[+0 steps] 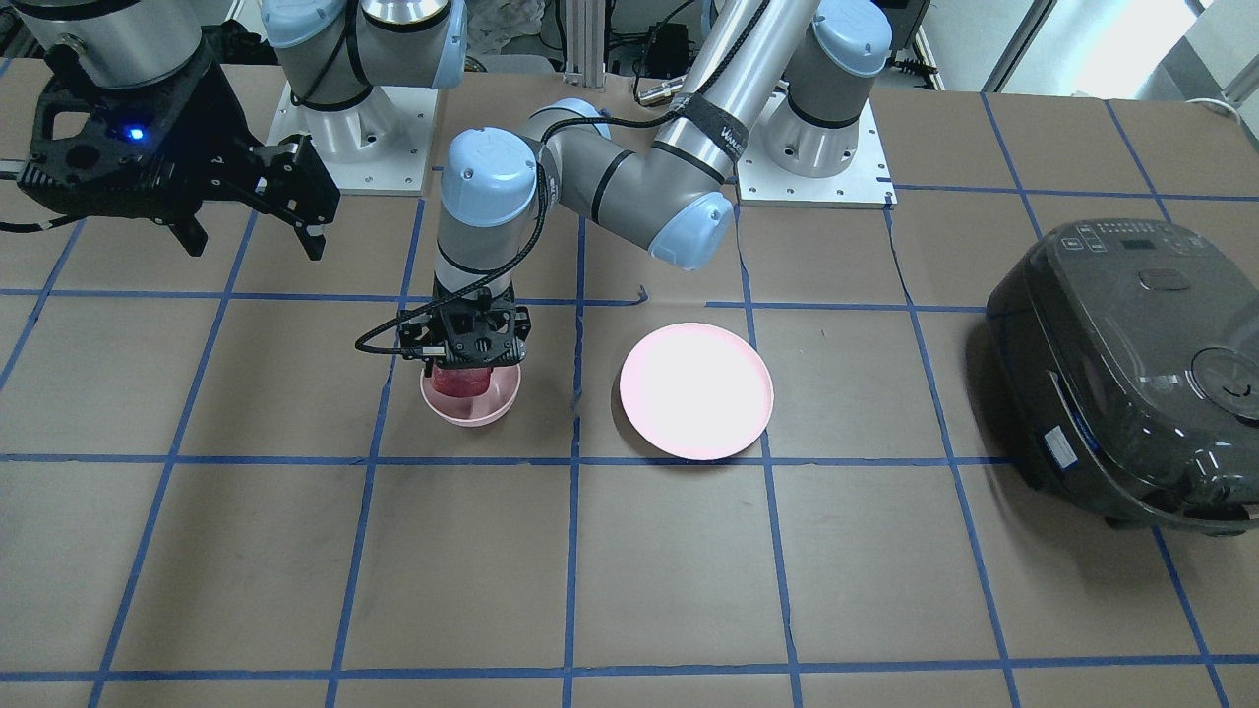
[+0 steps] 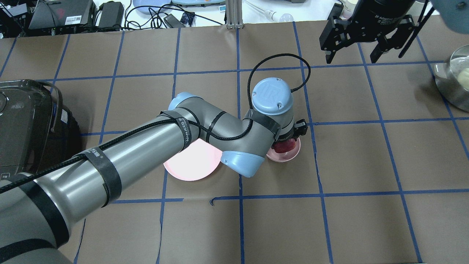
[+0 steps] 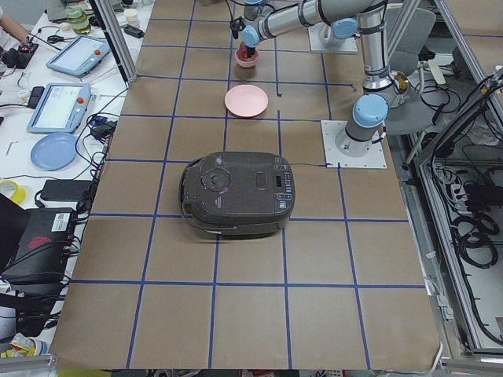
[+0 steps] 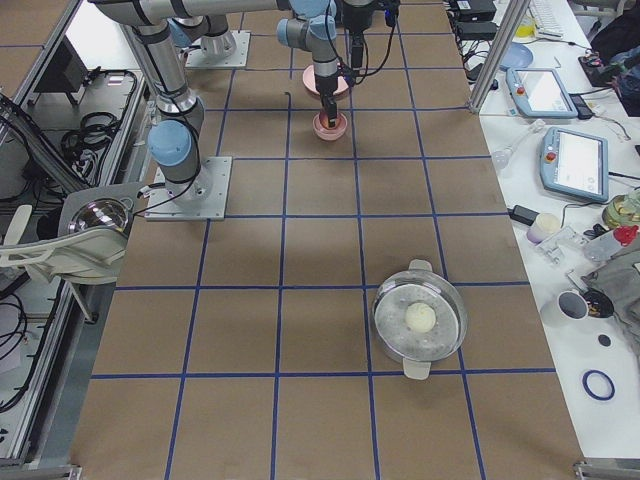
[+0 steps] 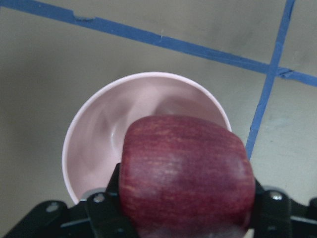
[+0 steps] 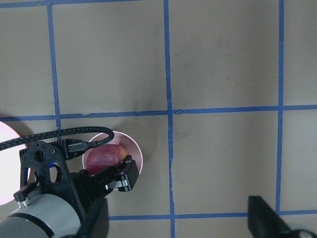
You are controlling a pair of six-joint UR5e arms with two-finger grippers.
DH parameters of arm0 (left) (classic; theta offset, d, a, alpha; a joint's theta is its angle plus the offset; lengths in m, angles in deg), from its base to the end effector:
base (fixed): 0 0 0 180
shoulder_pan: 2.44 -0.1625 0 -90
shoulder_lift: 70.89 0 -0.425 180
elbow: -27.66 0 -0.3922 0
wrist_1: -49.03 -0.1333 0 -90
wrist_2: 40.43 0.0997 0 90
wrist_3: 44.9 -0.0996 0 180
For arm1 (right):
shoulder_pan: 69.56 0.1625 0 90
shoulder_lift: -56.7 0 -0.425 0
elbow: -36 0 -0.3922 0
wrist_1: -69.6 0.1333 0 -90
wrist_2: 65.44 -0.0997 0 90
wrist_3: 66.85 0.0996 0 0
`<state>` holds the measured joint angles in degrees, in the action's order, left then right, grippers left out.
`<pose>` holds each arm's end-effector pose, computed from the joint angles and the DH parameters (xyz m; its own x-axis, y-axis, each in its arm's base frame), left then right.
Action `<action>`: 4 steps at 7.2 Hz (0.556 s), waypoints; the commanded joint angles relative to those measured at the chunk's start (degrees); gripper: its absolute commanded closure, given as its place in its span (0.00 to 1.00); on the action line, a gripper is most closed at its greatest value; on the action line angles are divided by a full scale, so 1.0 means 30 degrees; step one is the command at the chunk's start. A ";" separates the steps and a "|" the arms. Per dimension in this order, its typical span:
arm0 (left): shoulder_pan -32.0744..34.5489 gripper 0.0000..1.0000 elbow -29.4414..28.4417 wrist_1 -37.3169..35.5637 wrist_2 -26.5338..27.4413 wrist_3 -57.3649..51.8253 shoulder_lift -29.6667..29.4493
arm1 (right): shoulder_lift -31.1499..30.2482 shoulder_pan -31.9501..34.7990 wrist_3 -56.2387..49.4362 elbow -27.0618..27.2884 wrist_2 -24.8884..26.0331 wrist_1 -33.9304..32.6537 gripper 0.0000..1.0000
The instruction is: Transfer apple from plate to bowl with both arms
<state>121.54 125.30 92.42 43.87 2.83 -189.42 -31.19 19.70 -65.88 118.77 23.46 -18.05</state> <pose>-0.4740 -0.4470 0.2250 -0.9550 -0.2193 0.1998 -0.2334 0.9711 -0.0496 0.1286 -0.5124 0.5276 -0.9994 0.0289 -0.0200 0.0298 0.9984 -0.0480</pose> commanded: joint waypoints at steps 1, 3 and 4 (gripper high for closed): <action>0.0012 0.08 0.0206 0.0096 0.0580 -0.0582 0.0687 | -0.0001 0.0012 -0.0029 0.0036 0.0044 -0.0051 0.00; -0.0483 0.05 0.0177 0.0301 0.1107 -0.1261 0.1451 | -0.0001 0.0012 -0.0001 0.0036 0.0015 0.0007 0.00; -0.1385 0.04 0.0264 0.0620 0.1079 -0.1609 0.2035 | -0.0001 0.0012 0.0000 0.0036 0.0072 0.0008 0.00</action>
<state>119.86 125.91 93.46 46.94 -0.86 -185.29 -31.19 19.73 -65.91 118.87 23.59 -18.08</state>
